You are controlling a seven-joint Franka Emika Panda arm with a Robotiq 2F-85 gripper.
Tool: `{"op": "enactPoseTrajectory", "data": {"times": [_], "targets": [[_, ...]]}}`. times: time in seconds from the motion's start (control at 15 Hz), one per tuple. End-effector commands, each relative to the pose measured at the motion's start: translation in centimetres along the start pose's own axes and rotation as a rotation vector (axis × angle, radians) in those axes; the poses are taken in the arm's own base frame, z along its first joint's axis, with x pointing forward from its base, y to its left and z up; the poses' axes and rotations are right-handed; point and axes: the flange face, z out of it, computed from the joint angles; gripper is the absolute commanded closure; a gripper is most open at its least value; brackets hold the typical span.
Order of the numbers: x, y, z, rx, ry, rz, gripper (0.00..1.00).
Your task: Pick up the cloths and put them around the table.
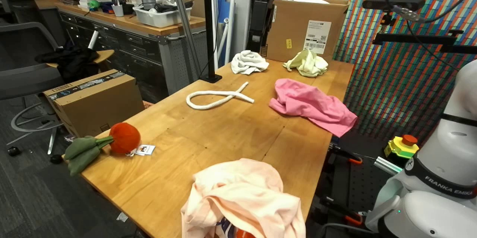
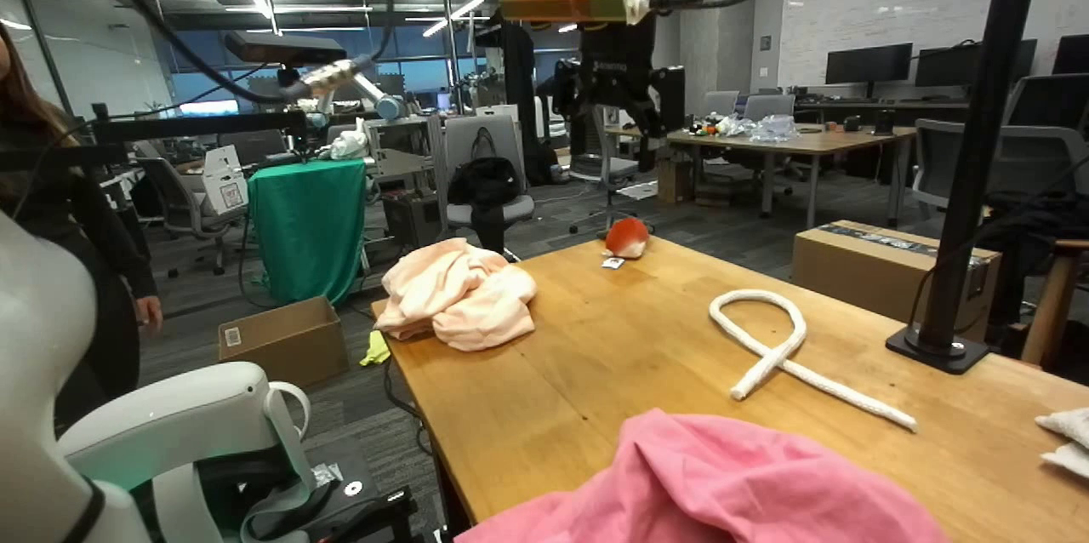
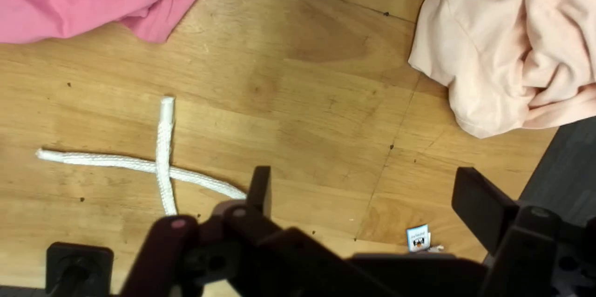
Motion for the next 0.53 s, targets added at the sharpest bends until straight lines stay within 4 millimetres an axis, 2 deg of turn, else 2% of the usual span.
{"op": "enactPoseTrajectory", "data": {"times": [0.0,0.07,0.13,0.27,0.47], "targets": [[-6.0,-0.2,-1.0,-0.02,0.185,0.036,0.0],[-7.1,0.0,-1.2,-0.022,0.228,0.051,0.0],[-3.9,0.2,-0.8,-0.032,0.128,0.022,0.0],[-6.0,0.4,-1.0,-0.041,0.174,0.035,0.0],[-7.0,0.3,-1.0,-0.044,0.192,0.039,0.0]]}}
